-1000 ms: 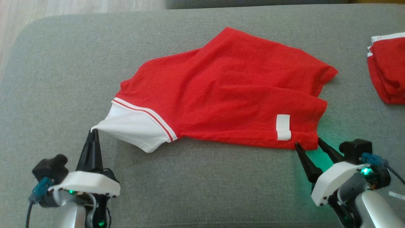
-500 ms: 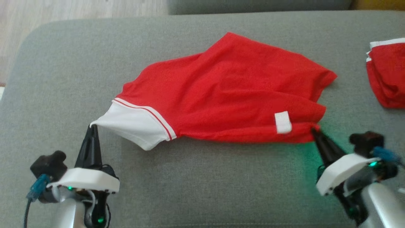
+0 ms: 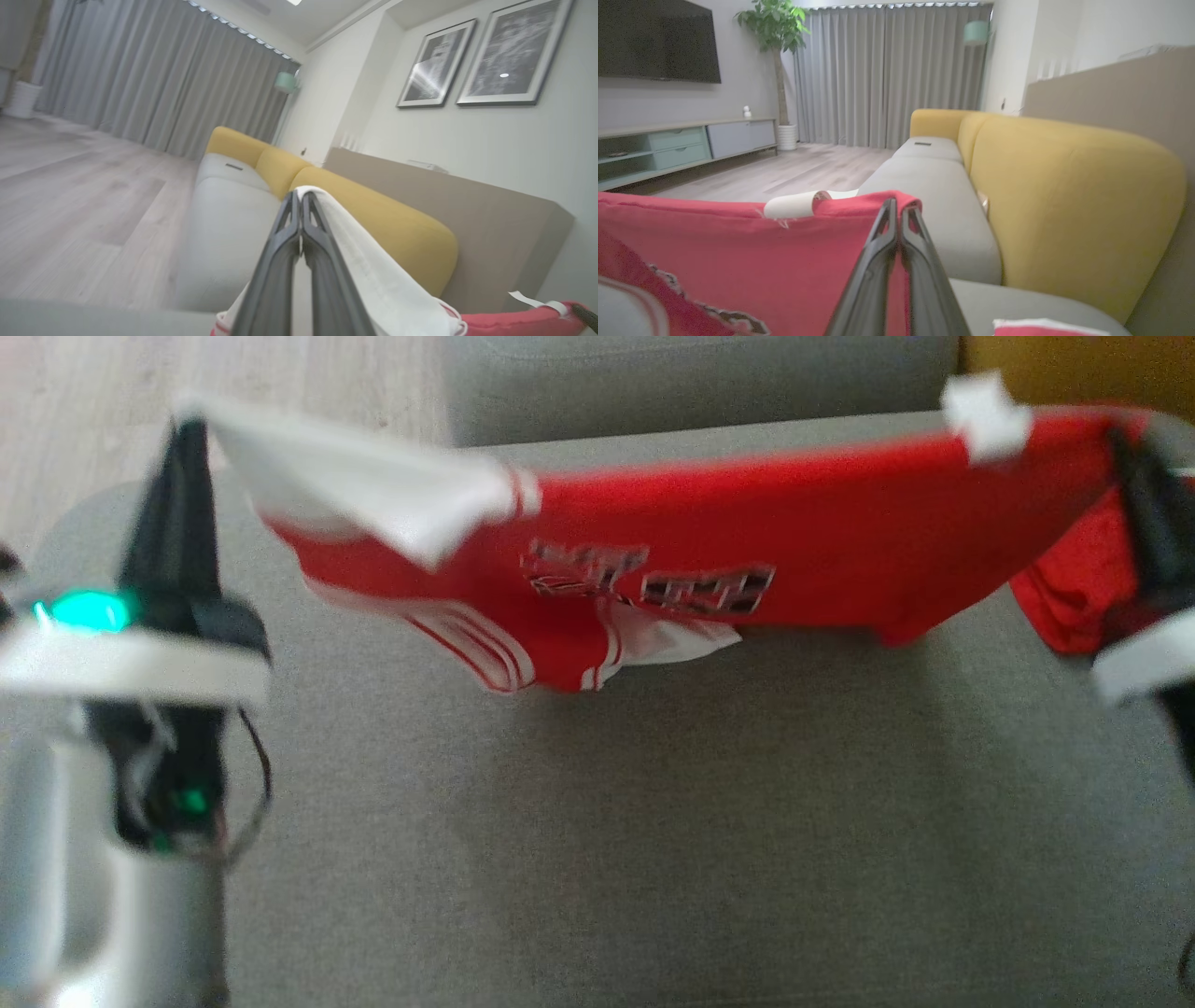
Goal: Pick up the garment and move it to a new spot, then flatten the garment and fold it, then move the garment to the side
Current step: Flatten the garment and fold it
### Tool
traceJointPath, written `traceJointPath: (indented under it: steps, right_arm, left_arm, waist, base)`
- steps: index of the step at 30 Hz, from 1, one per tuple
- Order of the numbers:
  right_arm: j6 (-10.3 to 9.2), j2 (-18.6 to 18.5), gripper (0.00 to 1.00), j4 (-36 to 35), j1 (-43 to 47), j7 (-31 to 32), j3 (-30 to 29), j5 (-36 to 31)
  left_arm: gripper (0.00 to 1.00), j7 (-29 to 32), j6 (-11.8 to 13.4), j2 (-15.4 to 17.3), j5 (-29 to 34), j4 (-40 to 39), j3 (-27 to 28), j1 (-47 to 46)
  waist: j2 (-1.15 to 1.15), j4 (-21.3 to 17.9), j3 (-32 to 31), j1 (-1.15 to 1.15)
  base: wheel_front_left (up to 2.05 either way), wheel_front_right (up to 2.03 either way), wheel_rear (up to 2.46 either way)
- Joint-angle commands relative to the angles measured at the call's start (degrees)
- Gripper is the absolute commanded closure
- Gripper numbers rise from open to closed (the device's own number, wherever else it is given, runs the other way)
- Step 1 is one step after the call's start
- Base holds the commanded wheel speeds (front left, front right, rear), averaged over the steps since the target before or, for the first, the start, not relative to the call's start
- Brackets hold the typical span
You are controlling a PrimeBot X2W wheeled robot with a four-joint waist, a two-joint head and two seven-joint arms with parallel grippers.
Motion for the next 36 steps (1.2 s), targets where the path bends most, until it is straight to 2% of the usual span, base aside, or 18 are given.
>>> traceJointPath:
  steps: [1, 6, 11, 17, 23, 29, 36]
  right_arm:
    - [0.37, -1.7, 1.0, -1.8, -4.2, 0.6, 0.6, 0.6]
    - [0.37, -2.8, 1.0, 4.5, -17.5, 2.3, 2.9, 1.9]
    - [0.37, -4.1, 1.0, 15.6, -33.5, 1.2, 5.5, 3.0]
    - [0.37, -4.6, 1.0, 29.9, -52.4, -4.6, 7.8, 3.2]
    - [0.37, -4.5, 1.0, 40.1, -65.4, -15.5, 9.3, 0.9]
    - [0.37, -5.8, 1.0, 46.2, -68.3, -21.3, 14.2, 1.1]
    - [0.37, -6.1, 1.0, 50.7, -61.1, -23.9, 20.9, 6.0]
  left_arm:
    - [1.0, 1.3, 0.0, 2.1, -0.5, -2.5, 1.8, -5.1]
    - [1.0, 7.0, 1.0, 2.6, -2.9, 1.6, 0.8, -20.5]
    - [1.0, 6.9, 1.1, 2.3, -1.3, 12.2, -1.5, -38.6]
    - [1.0, -0.7, 0.2, 2.2, 3.0, 27.5, -4.7, -58.4]
    - [1.0, -12.9, -0.4, 1.3, 5.7, 38.6, -6.9, -72.3]
    - [1.0, -15.1, -0.6, 0.3, 2.3, 39.2, -11.3, -74.1]
    - [1.0, -15.2, -0.6, 2.4, -3.3, 32.8, -16.9, -60.0]
  waist:
    - [0.0, -0.2, 0.8, 0.0]
    - [0.0, 0.2, 6.0, 0.0]
    - [0.0, 1.5, 14.1, 0.0]
    - [0.0, 2.1, 22.5, 0.0]
    - [0.0, 2.2, 26.8, 0.0]
    - [0.0, 3.1, 27.4, 0.0]
    - [0.0, 4.0, 25.8, 0.0]
  base:
    - [0.0, 0.0, 0.0]
    - [0.0, 0.0, 0.0]
    - [0.0, 0.0, 0.0]
    - [0.0, 0.0, 0.0]
    - [0.0, 0.0, 0.0]
    - [0.0, 0.0, 0.0]
    - [0.0, 0.0, 0.0]
